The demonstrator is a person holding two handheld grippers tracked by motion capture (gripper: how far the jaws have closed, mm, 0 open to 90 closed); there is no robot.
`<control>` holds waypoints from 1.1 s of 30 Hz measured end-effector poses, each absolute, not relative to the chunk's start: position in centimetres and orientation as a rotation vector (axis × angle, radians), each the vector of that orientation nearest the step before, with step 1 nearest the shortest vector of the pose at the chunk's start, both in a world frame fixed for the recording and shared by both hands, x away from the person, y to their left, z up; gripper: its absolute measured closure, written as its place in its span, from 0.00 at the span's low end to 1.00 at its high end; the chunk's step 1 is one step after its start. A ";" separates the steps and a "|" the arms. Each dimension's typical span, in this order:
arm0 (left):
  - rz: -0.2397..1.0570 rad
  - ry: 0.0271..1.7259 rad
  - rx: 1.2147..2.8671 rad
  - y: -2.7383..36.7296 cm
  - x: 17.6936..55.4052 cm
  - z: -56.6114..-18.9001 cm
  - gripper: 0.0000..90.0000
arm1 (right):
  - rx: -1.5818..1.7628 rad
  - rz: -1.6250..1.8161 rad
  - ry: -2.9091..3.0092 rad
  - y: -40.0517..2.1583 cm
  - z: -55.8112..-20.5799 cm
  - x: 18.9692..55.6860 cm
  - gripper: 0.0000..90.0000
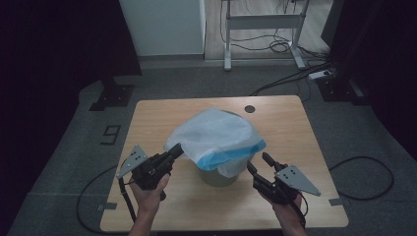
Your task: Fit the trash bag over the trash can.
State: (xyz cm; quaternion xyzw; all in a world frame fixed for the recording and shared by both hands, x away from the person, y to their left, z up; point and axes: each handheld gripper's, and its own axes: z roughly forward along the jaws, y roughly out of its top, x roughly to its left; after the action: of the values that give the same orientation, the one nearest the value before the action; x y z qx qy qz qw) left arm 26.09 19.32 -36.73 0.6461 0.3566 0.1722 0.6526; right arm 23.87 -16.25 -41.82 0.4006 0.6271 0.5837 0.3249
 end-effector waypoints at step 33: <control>0.298 0.752 1.490 20.4 25.0 -36.9 0.99 | 1.142 1.452 1.496 -17.1 -40.2 27.9 0.99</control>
State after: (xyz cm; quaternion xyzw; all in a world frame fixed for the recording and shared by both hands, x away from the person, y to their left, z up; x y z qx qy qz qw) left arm 25.00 20.36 -36.85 0.6589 0.3325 0.1319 0.6617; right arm 27.91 -17.06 -40.23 0.4457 0.5838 0.5669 0.3730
